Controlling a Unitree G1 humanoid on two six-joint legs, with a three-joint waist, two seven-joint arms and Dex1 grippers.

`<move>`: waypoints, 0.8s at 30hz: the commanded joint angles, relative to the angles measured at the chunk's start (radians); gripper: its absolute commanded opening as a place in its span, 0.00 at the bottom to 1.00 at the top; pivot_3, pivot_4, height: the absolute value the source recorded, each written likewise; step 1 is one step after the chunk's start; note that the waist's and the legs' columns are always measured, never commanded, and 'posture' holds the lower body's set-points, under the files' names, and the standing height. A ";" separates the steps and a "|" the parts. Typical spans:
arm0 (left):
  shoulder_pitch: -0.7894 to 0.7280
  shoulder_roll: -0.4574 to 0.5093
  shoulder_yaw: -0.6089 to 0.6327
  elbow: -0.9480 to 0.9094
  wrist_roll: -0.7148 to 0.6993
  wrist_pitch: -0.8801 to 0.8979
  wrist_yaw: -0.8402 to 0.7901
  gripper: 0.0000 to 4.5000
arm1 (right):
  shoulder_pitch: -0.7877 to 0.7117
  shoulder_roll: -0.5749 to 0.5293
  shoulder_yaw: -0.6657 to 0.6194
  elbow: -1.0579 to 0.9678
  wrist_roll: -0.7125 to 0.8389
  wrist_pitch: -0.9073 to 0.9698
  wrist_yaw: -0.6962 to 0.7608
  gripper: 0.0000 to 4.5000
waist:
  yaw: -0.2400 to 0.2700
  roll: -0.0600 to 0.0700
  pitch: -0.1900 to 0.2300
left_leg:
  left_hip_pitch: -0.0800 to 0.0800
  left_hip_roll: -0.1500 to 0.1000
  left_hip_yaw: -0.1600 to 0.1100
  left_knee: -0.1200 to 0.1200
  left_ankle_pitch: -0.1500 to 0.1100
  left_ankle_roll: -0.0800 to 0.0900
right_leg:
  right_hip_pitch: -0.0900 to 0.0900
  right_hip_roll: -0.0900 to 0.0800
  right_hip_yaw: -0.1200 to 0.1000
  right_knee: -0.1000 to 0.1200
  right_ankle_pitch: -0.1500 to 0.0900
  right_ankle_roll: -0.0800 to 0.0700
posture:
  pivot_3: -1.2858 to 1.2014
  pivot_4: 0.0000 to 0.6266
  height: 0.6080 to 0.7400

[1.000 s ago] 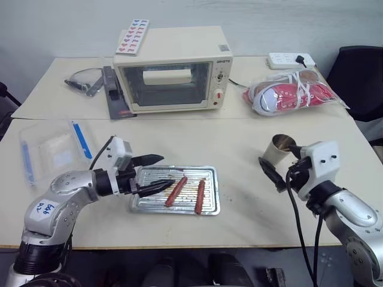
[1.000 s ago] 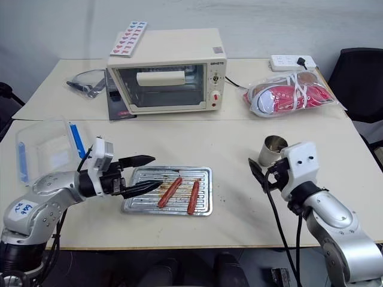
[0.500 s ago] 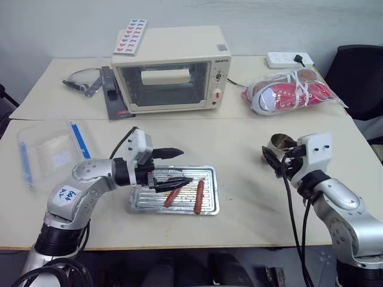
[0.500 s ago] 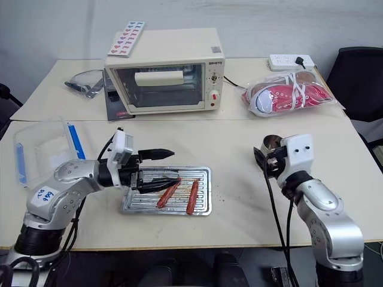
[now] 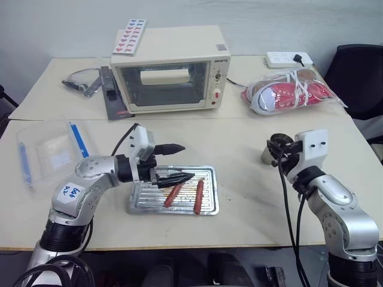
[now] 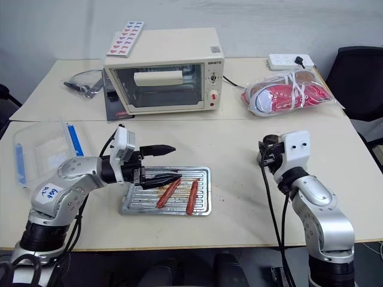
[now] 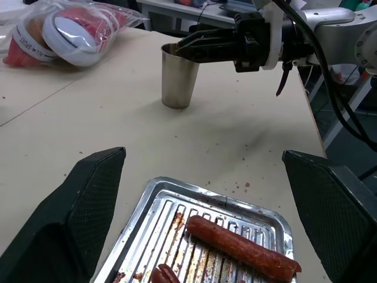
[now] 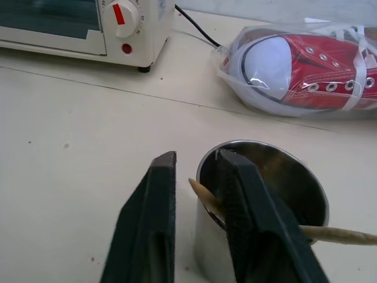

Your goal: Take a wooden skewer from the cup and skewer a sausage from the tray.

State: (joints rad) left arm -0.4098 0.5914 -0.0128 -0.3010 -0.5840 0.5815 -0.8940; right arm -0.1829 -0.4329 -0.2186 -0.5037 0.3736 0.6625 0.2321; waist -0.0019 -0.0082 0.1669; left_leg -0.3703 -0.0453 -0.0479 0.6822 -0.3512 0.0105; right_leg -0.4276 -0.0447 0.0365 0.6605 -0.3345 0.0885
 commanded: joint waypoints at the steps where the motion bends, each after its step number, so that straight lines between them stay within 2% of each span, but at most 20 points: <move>1: -0.020 -0.011 -0.001 -0.012 0.005 -0.022 0.001 1.00 | -0.014 -0.006 -0.018 -0.027 0.001 -0.013 0.002 0.01 | 0.000 0.000 0.000 | 0.000 0.000 0.000 0.000 0.000 0.000 | 0.000 0.000 0.000 0.000 0.000 0.000 | 0.52 0.24 1.00; 9: -0.030 -0.033 -0.012 0.005 0.014 -0.037 0.000 1.00 | -0.044 -0.068 -0.076 -0.096 0.048 0.055 0.013 0.01 | 0.000 0.000 0.000 | 0.000 0.000 0.000 0.000 0.000 0.000 | 0.000 0.000 0.000 0.000 0.000 0.000 | 0.52 0.24 1.00; 15: -0.034 -0.047 -0.019 0.019 0.028 -0.056 -0.002 1.00 | -0.116 -0.167 -0.169 -0.176 0.149 0.187 0.037 0.01 | 0.000 0.000 0.000 | 0.000 0.000 0.000 0.000 0.000 0.000 | 0.000 0.000 0.000 0.000 0.000 0.000 | 0.52 0.24 1.00; 18: -0.035 -0.060 -0.016 0.038 0.037 -0.072 0.006 1.00 | -0.249 -0.179 -0.319 -0.173 0.385 0.380 -0.014 0.01 | 0.000 0.001 0.000 | -0.001 0.000 0.000 0.000 0.000 0.000 | 0.000 0.000 0.000 0.000 0.000 0.000 | 0.52 0.24 1.00; 22: -0.031 -0.074 -0.009 0.043 0.030 -0.072 0.008 1.00 | -0.397 -0.174 -0.431 -0.092 0.726 0.588 -0.142 0.01 | 0.000 0.001 0.001 | -0.001 0.001 -0.001 0.000 0.000 0.000 | 0.000 0.000 -0.001 0.000 0.000 0.000 | 0.52 0.24 1.00; 24: -0.033 -0.081 -0.006 0.041 0.024 -0.069 0.013 1.00 | -0.416 -0.205 -0.414 0.020 1.084 0.548 -0.325 0.01 | 0.000 0.001 0.001 | -0.001 0.001 0.000 0.000 0.000 0.000 | 0.000 0.000 0.000 0.000 0.000 0.000 | 0.52 0.24 1.00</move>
State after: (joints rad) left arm -0.4320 0.5157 -0.0379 -0.2444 -0.5463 0.5231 -0.8850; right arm -0.5845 -0.6097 -0.6211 -0.5485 1.1628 1.2196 0.0472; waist -0.0021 -0.0076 0.1674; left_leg -0.3713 -0.0445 -0.0482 0.6823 -0.3511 0.0107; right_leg -0.4276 -0.0449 0.0362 0.6605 -0.3345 0.0885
